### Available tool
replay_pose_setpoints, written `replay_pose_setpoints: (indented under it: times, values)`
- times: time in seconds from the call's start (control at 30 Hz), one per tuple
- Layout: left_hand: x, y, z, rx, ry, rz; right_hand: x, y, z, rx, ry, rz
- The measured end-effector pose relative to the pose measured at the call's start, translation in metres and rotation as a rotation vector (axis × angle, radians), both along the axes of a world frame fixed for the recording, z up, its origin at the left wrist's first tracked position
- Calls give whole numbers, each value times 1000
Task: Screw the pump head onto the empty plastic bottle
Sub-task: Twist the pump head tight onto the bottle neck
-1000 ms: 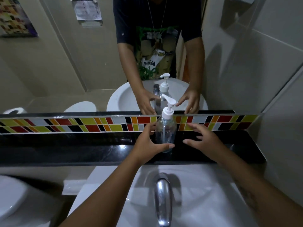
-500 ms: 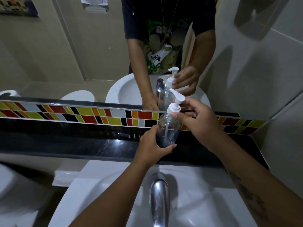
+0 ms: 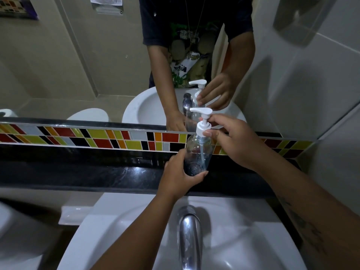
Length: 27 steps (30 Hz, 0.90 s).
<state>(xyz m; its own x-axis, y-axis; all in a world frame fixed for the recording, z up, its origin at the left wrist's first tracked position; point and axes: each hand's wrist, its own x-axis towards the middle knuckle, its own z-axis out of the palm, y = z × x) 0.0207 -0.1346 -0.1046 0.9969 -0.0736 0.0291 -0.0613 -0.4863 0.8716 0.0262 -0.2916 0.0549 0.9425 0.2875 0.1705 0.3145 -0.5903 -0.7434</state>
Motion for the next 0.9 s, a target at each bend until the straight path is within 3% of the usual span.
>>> replay_pose_setpoints:
  times: [0.37, 0.6, 0.9]
  values:
    - [1, 1, -4, -8, -28, -9, -2, 1, -8, 119, 73, -56]
    - [1, 1, -3, -9, -39, -14, -5, 11, -20, 181, -29, -227]
    - [2, 1, -4, -12, -38, -13, -11, 4, -21, 321, 130, -90]
